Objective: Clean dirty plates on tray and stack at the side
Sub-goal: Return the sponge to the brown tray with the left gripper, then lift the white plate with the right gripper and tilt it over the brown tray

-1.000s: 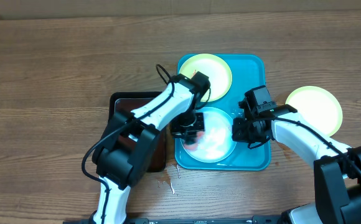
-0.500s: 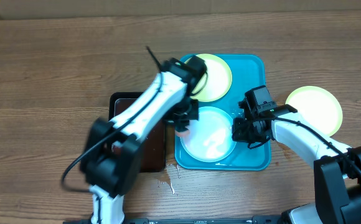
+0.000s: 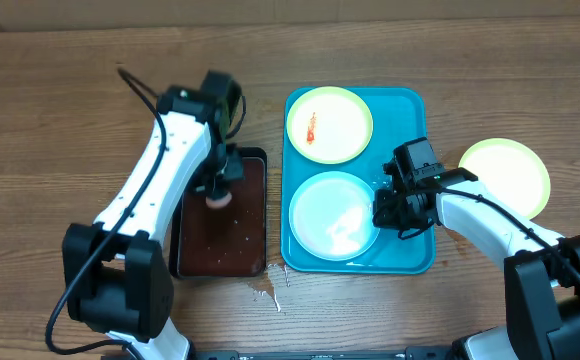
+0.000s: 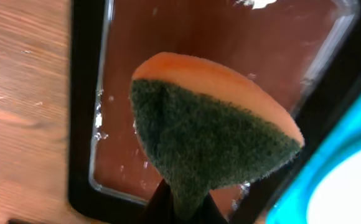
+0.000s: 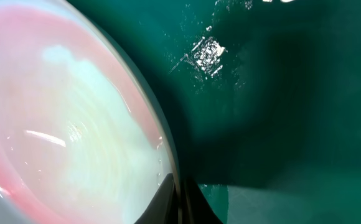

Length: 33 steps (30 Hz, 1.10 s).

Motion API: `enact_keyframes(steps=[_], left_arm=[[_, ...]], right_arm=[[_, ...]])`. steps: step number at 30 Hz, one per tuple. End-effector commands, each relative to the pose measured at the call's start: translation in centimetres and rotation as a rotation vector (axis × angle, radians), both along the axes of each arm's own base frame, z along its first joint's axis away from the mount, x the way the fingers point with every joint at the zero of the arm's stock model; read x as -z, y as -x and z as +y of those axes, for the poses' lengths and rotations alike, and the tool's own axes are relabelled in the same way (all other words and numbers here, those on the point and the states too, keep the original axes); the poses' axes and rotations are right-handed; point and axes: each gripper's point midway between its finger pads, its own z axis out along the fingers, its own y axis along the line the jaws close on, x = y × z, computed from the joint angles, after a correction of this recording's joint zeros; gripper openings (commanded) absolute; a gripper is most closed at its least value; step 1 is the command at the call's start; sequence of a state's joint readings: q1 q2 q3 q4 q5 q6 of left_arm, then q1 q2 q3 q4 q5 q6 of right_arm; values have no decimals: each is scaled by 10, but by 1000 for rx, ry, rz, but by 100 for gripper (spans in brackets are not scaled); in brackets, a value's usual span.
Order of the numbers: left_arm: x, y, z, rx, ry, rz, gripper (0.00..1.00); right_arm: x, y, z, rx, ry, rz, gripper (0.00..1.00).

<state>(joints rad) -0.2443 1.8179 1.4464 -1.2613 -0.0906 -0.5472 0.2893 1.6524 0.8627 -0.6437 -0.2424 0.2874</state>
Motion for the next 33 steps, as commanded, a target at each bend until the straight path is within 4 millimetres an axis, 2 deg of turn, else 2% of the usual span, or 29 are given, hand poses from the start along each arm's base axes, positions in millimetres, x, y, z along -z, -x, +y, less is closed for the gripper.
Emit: enact_keyframes(steps=[1, 5, 9, 13, 15, 16, 19, 22, 25, 29, 31, 33], left_arm=[[36, 25, 7, 1, -13, 80, 5], [62, 33, 11, -19, -5, 80, 10], [61, 29, 7, -38, 47, 71, 17], [49, 21, -7, -12, 161, 70, 44], [39, 18, -7, -16, 189, 66, 54], [32, 15, -5, -19, 196, 60, 57], [9, 9, 4, -38, 202, 25, 57], [-33, 0, 24, -81, 210, -73, 57], [-75, -3, 47, -139, 215, -178, 63], [-124, 3, 80, -233, 211, -302, 77], [-143, 9, 91, -273, 219, -356, 84], [-157, 17, 102, -306, 214, -399, 87]], right_arm=[[2, 0, -3, 2, 12, -3, 4], [2, -1, -3, 2, 12, -4, 4], [2, -1, -4, 2, 17, -5, 4], [-3, -2, -8, -14, 36, -8, 4], [-11, -6, -9, -7, 41, -3, 4], [-18, -8, -10, -5, 50, -6, 4], [-43, -19, -16, 4, 96, -37, 4], [-88, -36, -12, -21, 139, -113, 4], [-126, -47, -2, -86, 184, -186, 4], [-176, -61, 20, -162, 256, -332, 4], [-195, -65, 35, -193, 280, -409, 4], [-208, -68, 52, -219, 299, -481, 4]])
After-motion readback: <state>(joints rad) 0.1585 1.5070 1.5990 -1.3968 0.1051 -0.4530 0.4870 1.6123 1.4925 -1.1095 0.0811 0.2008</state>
